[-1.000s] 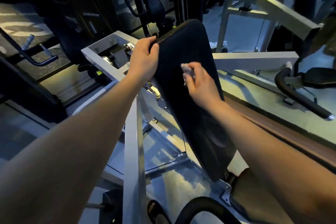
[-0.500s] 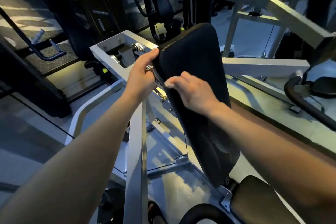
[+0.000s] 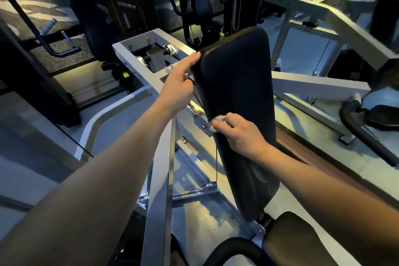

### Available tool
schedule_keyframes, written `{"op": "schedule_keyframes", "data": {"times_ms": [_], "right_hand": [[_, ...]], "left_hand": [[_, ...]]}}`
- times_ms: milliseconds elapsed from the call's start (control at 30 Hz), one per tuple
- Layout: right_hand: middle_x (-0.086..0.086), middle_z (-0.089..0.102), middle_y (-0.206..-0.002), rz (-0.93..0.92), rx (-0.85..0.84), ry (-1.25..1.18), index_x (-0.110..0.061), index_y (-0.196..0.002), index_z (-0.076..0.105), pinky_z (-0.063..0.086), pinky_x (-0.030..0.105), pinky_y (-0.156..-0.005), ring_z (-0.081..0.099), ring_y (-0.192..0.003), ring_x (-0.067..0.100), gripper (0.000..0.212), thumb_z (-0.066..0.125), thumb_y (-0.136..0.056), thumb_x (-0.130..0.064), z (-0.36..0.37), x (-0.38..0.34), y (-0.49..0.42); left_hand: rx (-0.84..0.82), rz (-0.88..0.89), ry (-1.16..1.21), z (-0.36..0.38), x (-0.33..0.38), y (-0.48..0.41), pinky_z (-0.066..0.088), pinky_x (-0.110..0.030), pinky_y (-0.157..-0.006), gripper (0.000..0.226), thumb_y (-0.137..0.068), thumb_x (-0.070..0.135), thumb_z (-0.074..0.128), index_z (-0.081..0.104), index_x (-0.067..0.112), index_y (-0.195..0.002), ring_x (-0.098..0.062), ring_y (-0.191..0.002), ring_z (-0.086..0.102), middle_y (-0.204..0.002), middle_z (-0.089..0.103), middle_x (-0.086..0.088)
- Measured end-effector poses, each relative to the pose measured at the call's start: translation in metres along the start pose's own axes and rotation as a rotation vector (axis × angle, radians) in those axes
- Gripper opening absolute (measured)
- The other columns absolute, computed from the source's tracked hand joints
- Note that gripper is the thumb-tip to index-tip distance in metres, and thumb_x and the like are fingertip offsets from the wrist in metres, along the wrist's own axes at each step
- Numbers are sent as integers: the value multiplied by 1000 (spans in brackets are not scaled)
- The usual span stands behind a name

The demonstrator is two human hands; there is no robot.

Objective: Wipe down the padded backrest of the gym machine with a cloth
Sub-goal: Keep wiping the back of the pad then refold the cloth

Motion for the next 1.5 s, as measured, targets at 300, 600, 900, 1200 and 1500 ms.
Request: {"op": "schedule_keyframes", "data": {"times_ms": [300, 600, 900, 1200, 1500], "right_hand": [[7, 48, -112, 154, 246, -222, -12, -131, 58, 49, 33, -74, 54, -83, 26, 30, 53, -101, -9, -46, 18, -47], [2, 50, -107, 99, -265, -381, -22, -123, 60, 47, 29, -75, 55, -87, 20, 22, 55, -103, -16, 30, -4, 63], [-2, 67, -91, 708, -287, -979, -12, -108, 64, 49, 11, -63, 63, -73, -3, 13, 53, -105, -17, -3, -8, 84], [-5, 65, -72, 1035, -251, -903, -24, -86, 67, 46, 24, -51, 59, -59, 7, 22, 53, -103, -25, 5, 9, 82], [7, 59, -92, 1200, -375, -1107, -25, -92, 52, 53, 53, -86, 58, -87, 21, 46, 60, -88, -70, 16, -20, 95]], "left_hand": [[151, -308, 115, 33, -48, 84, 54, -27, -83, 45, -97, 1, 38, 54, 23, -133, -7, -99, 59, -111, 62, 9], [87, -570, 106, 85, -92, 155, 56, -50, -93, 21, -96, 16, 51, 59, 29, -111, -25, -103, 66, -107, 65, 1], [-93, -562, 261, 130, -94, 174, 58, -44, -92, 49, -78, 58, 71, 58, 34, -119, -13, -102, 69, -110, 69, 4], [-68, -598, 384, 103, -124, 167, 57, -34, -82, 18, -98, 35, 61, 72, 22, -106, -21, -89, 68, -95, 74, -1], [-62, -877, 926, 110, -138, 167, 61, -40, -80, 26, -105, 17, 45, 61, 3, -121, -23, -87, 70, -106, 70, -18]]}}
Point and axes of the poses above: each hand's wrist, its own y-axis away from the middle knuckle, its own z-axis out of the palm, x = y × z, the point moved 6 cm from there along -y, towards the middle knuckle
